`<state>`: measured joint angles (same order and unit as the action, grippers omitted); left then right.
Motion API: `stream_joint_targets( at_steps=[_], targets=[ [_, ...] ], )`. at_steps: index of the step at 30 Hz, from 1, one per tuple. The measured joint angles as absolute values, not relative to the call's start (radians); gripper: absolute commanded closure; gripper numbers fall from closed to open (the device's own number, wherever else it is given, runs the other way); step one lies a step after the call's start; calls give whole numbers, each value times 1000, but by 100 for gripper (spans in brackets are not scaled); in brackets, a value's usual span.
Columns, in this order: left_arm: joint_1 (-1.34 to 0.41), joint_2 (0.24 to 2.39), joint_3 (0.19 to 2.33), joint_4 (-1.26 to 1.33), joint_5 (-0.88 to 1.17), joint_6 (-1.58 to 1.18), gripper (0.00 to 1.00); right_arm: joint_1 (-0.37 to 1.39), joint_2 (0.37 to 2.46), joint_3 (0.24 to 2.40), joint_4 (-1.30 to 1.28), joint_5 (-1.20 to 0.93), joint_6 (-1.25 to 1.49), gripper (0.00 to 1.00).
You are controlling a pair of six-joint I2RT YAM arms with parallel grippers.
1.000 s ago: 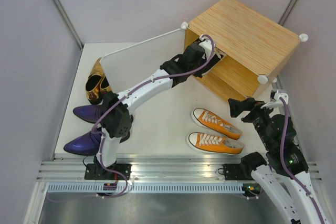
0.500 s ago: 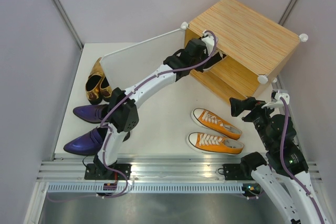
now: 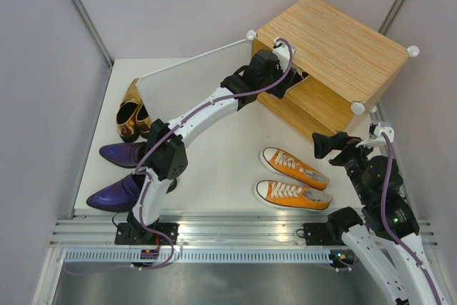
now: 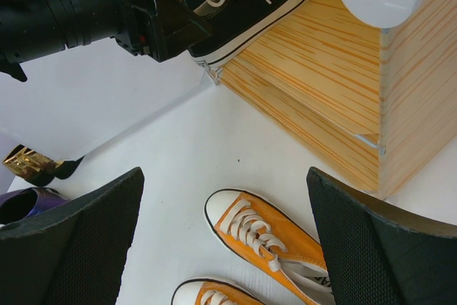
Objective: Place and organize the shoes in the shoe cabinet
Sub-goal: Place the shoe in the shoe cabinet.
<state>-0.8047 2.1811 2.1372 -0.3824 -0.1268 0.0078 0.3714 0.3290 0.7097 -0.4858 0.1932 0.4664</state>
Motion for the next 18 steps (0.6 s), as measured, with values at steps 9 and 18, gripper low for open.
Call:
stream_joint_targets(
  at_steps=[9, 18],
  targets=[
    [-804, 2075, 1914, -308, -118, -16, 18, 371, 329, 710, -486, 193, 466, 2],
    [-779, 2065, 1880, -255, -54, -56, 19, 371, 329, 709, -485, 193, 466, 2]
  ],
)
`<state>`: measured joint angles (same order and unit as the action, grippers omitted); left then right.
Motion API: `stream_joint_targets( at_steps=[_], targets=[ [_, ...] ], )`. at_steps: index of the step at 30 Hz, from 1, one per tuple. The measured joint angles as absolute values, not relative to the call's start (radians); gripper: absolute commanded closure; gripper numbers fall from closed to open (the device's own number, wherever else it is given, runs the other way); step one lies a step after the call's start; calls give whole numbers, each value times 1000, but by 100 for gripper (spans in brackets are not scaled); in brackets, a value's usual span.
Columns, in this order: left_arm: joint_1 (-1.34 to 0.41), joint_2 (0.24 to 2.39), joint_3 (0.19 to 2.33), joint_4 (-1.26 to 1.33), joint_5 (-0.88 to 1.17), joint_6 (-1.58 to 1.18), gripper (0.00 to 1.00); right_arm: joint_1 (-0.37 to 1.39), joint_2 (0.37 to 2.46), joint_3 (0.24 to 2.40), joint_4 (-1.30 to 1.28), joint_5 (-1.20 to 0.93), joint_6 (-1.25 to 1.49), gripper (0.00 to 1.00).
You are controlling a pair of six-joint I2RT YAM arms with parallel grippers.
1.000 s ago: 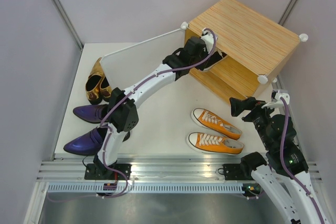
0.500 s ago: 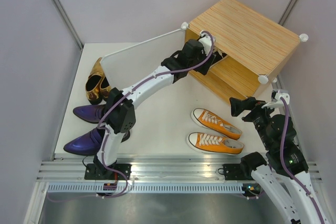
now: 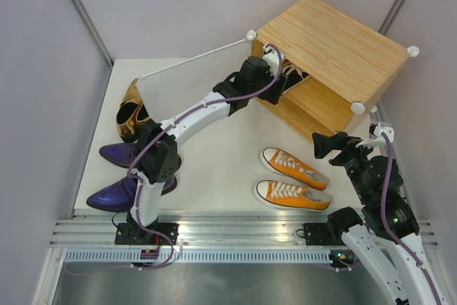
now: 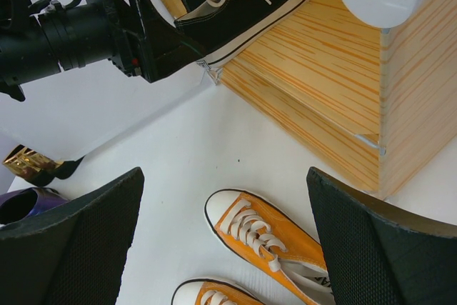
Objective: Place and organize the shoes in the shoe cabinet
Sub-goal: Place the shoe in the shoe cabinet.
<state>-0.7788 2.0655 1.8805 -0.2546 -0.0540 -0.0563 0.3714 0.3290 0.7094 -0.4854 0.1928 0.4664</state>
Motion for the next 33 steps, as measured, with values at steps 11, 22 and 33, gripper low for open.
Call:
stream_joint_targets(
  at_steps=[11, 22, 33],
  targets=[
    [-752, 2070, 1881, -229, 12, -76, 18, 371, 329, 706, -477, 193, 466, 2],
    [-752, 2113, 1881, -213, 73, -93, 18, 371, 329, 694, -470, 192, 466, 2],
    [-745, 2146, 1888, -209, 75, -96, 39, 371, 330, 688, -463, 192, 467, 2]
  ],
)
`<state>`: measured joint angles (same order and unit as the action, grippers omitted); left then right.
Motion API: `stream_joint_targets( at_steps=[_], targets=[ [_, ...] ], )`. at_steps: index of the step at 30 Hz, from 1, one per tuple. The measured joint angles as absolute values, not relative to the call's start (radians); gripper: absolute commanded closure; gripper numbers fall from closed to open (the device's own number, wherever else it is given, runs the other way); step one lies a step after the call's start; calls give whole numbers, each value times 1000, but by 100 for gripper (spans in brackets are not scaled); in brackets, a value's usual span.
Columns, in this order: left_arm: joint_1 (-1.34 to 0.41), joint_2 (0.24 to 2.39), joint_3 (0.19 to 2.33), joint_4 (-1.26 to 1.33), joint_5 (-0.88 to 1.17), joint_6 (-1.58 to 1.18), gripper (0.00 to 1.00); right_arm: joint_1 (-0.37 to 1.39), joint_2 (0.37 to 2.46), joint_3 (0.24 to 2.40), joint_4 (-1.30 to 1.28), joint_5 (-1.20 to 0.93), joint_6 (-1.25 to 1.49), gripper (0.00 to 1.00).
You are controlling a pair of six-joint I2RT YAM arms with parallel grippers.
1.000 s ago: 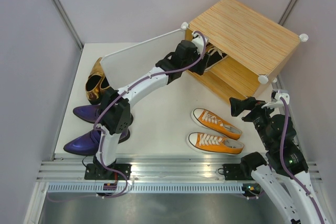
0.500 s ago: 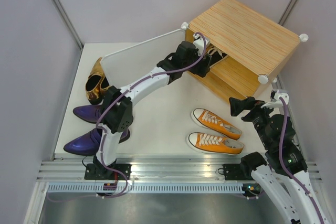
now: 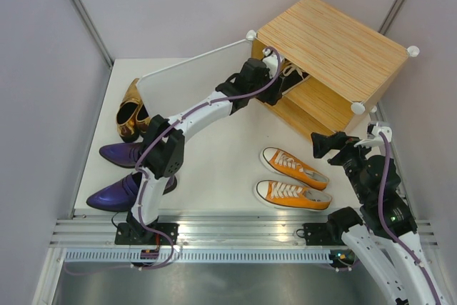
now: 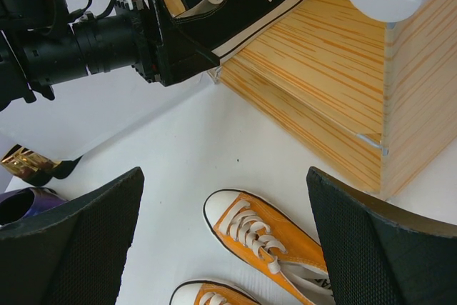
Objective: Place and organize the shoes in the shoe cabinet
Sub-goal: Place the shoe in the shoe cabinet.
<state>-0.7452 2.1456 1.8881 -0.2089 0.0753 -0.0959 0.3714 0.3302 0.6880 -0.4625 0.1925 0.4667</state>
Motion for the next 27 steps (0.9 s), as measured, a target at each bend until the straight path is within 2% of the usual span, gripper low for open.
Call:
stream_joint_targets(
  at_steps=[1, 5, 15, 27],
  targets=[
    [-744, 2147, 1890, -209, 74, -96, 47, 371, 331, 687, -463, 192, 467, 2],
    [-742, 2148, 1895, -210, 70, -105, 61, 371, 331, 683, -462, 192, 467, 2],
    [-743, 2151, 1922, -231, 56, -105, 67, 374, 332, 681, -461, 192, 467, 2],
    [-743, 2218, 2053, -237, 51, -131, 78, 376, 336, 681, -458, 192, 467, 2]
  ],
)
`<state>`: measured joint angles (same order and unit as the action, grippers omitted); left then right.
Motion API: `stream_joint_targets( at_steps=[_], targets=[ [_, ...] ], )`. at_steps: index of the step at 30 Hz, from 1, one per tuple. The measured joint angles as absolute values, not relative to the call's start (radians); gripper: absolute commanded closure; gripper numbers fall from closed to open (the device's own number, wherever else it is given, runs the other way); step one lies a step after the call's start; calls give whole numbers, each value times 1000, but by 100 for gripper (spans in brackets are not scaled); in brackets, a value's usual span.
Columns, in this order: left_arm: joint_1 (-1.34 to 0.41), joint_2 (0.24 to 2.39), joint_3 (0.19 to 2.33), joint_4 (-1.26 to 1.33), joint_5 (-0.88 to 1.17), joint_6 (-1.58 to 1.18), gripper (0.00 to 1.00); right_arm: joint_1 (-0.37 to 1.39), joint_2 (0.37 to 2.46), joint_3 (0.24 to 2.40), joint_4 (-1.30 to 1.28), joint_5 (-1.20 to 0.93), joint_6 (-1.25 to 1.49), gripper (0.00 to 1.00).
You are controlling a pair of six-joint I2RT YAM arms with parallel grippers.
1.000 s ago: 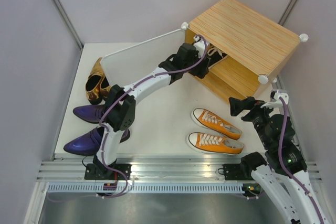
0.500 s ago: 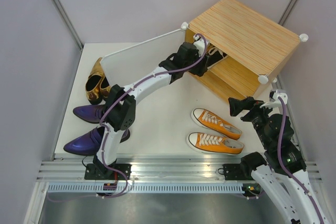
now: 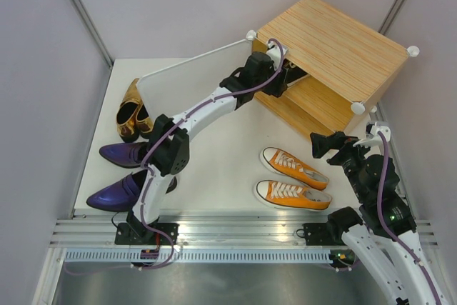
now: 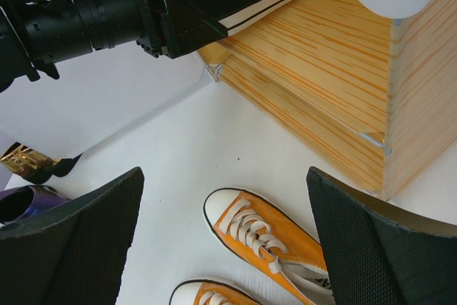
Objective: Place and organize the shoes in the shoe cabinet
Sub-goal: Place the shoe in the shoe cabinet.
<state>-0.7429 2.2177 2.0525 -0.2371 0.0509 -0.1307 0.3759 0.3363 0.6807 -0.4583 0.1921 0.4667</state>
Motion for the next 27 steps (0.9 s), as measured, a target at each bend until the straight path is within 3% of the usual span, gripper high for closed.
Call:
stream_joint_targets(
  at_steps=[11, 15, 27],
  targets=[
    [-751, 2249, 2067, -215, 37, -167, 83, 376, 349, 681, -455, 189, 467, 2],
    [-763, 2249, 2064, -200, 19, -187, 98, 376, 353, 681, -455, 189, 467, 2],
    [-829, 2249, 2012, -96, -123, -213, 98, 376, 354, 680, -455, 188, 467, 2]
  ],
)
